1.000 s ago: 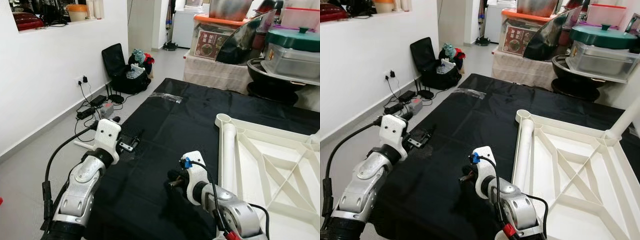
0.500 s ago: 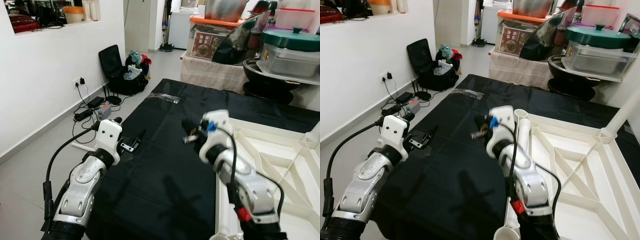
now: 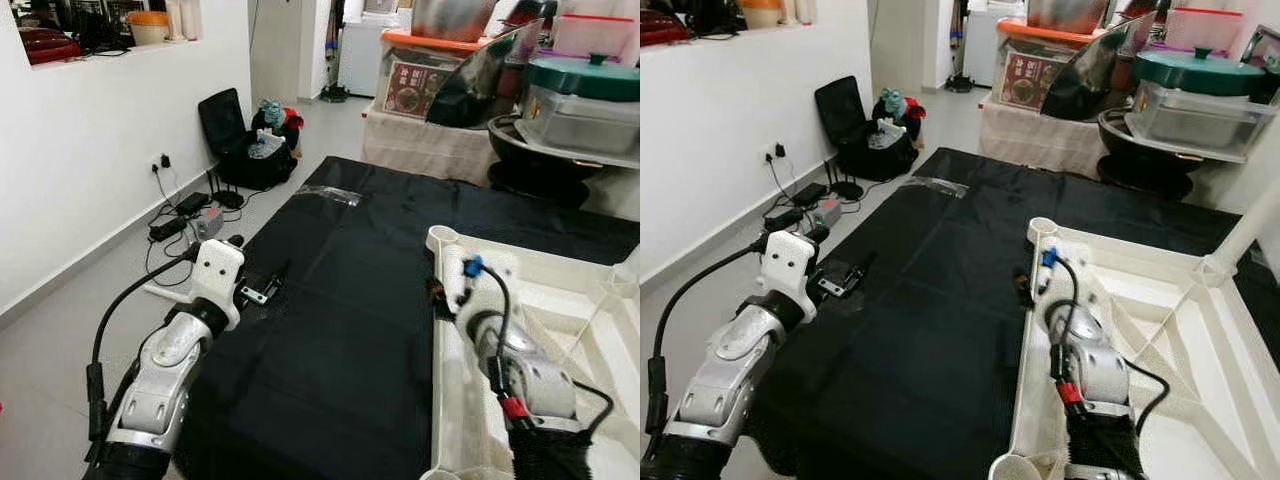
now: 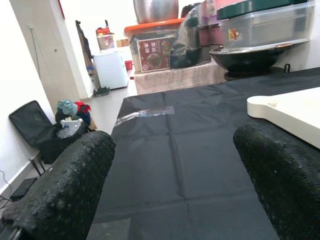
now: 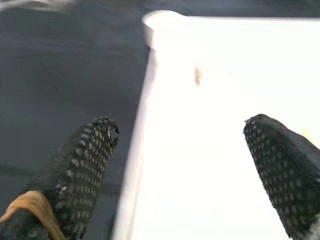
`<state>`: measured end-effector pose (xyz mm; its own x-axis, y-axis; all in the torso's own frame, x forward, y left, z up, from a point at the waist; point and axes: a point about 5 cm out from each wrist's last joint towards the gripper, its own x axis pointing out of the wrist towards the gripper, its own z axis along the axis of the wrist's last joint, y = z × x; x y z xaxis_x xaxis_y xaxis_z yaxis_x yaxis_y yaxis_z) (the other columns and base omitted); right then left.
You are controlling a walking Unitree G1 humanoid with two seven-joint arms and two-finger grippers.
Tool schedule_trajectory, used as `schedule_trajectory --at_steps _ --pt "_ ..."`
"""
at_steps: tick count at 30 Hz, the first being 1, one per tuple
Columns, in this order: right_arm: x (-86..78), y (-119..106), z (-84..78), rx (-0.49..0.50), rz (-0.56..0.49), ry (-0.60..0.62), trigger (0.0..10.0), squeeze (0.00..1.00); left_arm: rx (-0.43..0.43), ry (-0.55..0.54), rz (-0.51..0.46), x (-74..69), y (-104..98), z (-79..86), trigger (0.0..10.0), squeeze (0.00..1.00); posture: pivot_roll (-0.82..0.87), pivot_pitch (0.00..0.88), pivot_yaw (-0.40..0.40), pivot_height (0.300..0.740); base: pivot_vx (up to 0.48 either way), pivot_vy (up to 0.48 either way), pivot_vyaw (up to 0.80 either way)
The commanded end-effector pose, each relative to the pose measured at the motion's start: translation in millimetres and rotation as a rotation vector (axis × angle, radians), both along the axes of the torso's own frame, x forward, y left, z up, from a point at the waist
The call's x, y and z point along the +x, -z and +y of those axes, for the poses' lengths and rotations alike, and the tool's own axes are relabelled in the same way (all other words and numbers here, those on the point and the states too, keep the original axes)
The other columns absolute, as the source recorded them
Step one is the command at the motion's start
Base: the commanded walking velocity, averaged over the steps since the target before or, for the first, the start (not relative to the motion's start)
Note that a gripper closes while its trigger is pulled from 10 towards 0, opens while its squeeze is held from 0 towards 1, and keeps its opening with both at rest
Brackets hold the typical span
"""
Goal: Building children table
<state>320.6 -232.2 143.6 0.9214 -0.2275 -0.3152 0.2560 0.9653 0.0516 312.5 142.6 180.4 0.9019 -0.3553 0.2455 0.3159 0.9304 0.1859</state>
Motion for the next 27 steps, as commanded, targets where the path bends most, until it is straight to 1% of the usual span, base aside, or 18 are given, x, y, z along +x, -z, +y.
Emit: schedule_trajectory --at_steps 1,5,6,7,9,11,13,14,15,17,18,20,21,22,23,25,26,27 --pt "-2.8 8 -7.0 0.009 0.048 0.036 10.0 1.0 0.022 -0.004 0.018 1.4 4 1.1 10.0 0.0 0.07 0.0 -0.114 0.74 0.0 0.0 0.0" --pt "-3.7 13 -9.3 0.025 0.073 0.048 10.0 1.0 0.022 -0.004 0.018 1.6 4 0.7 10.0 0.0 0.07 0.0 -0.114 0.74 0.0 0.0 0.0" --pt "-4.2 19 -10.0 0.044 0.105 0.055 10.0 1.0 0.022 -0.003 0.018 2.0 4 0.2 10.0 0.0 0.08 0.0 -0.114 0.74 0.0 0.0 0.0" --pt "-4.4 25 -7.4 0.073 0.132 0.042 10.0 1.0 0.022 -0.002 0.018 2.3 4 -0.2 10.0 0.0 0.08 0.0 -0.114 0.74 0.0 0.0 0.0" --pt "-3.9 34 5.0 0.148 0.181 -0.013 10.0 1.0 0.022 -0.001 0.018 2.8 4 -0.4 10.0 0.0 0.08 0.0 -0.114 0.74 0.0 0.0 0.0" --pt "-3.9 42 14.7 0.186 0.213 -0.048 10.0 1.0 0.025 0.001 0.019 2.9 4 -0.8 10.0 0.0 0.07 0.0 -0.112 0.74 0.0 0.0 0.0" --pt "-3.9 42 14.7 0.186 0.213 -0.048 10.0 1.0 0.025 0.001 0.019 2.9 4 -0.8 10.0 0.0 0.07 0.0 -0.112 0.74 0.0 0.0 0.0" --pt "-4.6 48 17.7 0.217 0.243 -0.047 10.0 1.0 0.026 0.001 0.02 3.0 4 -1.0 10.0 0.0 0.08 0.0 -0.113 0.74 0.0 0.0 0.0" --pt "-5.8 57 20.5 0.272 0.277 -0.041 10.0 0.87 0.027 0.001 0.02 3.3 4 -1.0 10.0 0.0 0.08 0.0 -0.114 0.74 0.0 0.0 0.0" --pt "-5.8 57 20.5 0.272 0.277 -0.041 10.0 0.87 0.027 0.001 0.02 3.3 4 -1.0 10.0 0.0 0.08 0.0 -0.114 0.74 0.0 0.0 0.0" --pt "-7.6 66 21.9 0.33 0.314 -0.028 10.0 0.76 0.029 0.0 0.019 3.6 4 -1.0 10.0 0.0 0.09 0.0 -0.117 0.74 0.0 0.0 0.0" --pt "-9.3 75 29.5 0.449 0.329 -0.039 10.0 0.76 0.031 -0.002 0.018 3.9 4 0.0 10.0 0.0 0.09 0.0 -0.118 0.74 0.0 0.0 0.0" --pt "-9.3 75 29.5 0.449 0.329 -0.039 10.0 0.76 0.031 -0.002 0.018 3.9 4 0.0 10.0 0.0 0.09 0.0 -0.118 0.74 0.0 0.0 0.0" --pt "-7.1 71 36.4 0.492 0.297 -0.079 10.0 0.77 0.031 -0.004 0.019 3.8 4 0.6 10.0 0.0 0.09 0.0 -0.116 0.74 0.0 0.0 0.0" --pt "-7.1 71 36.4 0.492 0.297 -0.079 10.0 0.77 0.031 -0.004 0.019 3.8 4 0.6 10.0 0.0 0.09 0.0 -0.116 0.74 0.0 0.0 0.0" --pt "-1.6 49 68.2 0.521 0.192 -0.311 10.0 0.78 0.028 -0.002 0.023 3.8 5 0.2 10.0 0.0 0.09 0.0 -0.114 0.74 0.0 0.0 0.0" --pt "-1.6 49 68.2 0.521 0.192 -0.311 10.0 0.78 0.028 -0.002 0.023 3.8 5 0.2 10.0 0.0 0.09 0.0 -0.114 0.74 0.0 0.0 0.0" --pt "-2.2 40 82.5 0.531 0.164 -0.413 10.0 0.78 0.028 0.0 0.024 3.8 5 -0.5 10.0 0.0 0.08 0.0 -0.11 0.74 0.0 0.0 0.0"
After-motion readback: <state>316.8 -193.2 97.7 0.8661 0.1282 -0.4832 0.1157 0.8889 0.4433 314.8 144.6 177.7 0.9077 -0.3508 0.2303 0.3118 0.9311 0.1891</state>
